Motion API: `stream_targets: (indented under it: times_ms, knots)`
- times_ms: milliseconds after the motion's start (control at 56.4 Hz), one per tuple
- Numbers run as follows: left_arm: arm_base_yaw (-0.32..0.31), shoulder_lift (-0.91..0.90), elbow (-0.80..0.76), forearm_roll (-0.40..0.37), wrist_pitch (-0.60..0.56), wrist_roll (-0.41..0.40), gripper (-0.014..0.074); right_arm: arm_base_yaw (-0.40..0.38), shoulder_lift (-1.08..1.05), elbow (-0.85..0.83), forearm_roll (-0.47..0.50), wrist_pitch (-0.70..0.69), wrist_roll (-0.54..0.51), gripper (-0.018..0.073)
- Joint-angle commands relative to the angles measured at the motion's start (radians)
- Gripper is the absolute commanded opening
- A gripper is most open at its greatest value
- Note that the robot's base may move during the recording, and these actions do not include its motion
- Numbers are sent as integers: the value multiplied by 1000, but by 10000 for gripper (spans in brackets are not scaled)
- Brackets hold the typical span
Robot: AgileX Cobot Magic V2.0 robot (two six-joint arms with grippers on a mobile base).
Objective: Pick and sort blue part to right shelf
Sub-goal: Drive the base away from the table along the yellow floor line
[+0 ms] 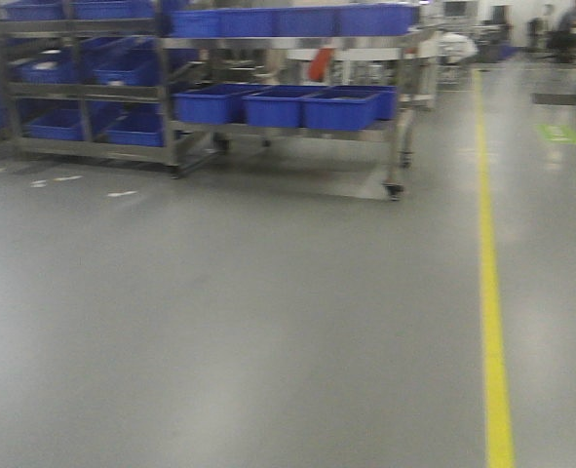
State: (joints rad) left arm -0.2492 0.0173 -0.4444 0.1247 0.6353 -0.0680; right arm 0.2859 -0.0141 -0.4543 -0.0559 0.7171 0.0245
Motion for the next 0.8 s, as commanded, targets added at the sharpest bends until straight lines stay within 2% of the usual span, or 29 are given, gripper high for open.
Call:
stream_targets:
  times_ms: [0,780]
  knots:
    - [2,17,-26,-1,-87,-5,260,1,-14,-27,-10,-94,-6,209]
    - [2,17,-26,-1,-87,-5,260,1,-14,-27,-10,-94,-6,209]
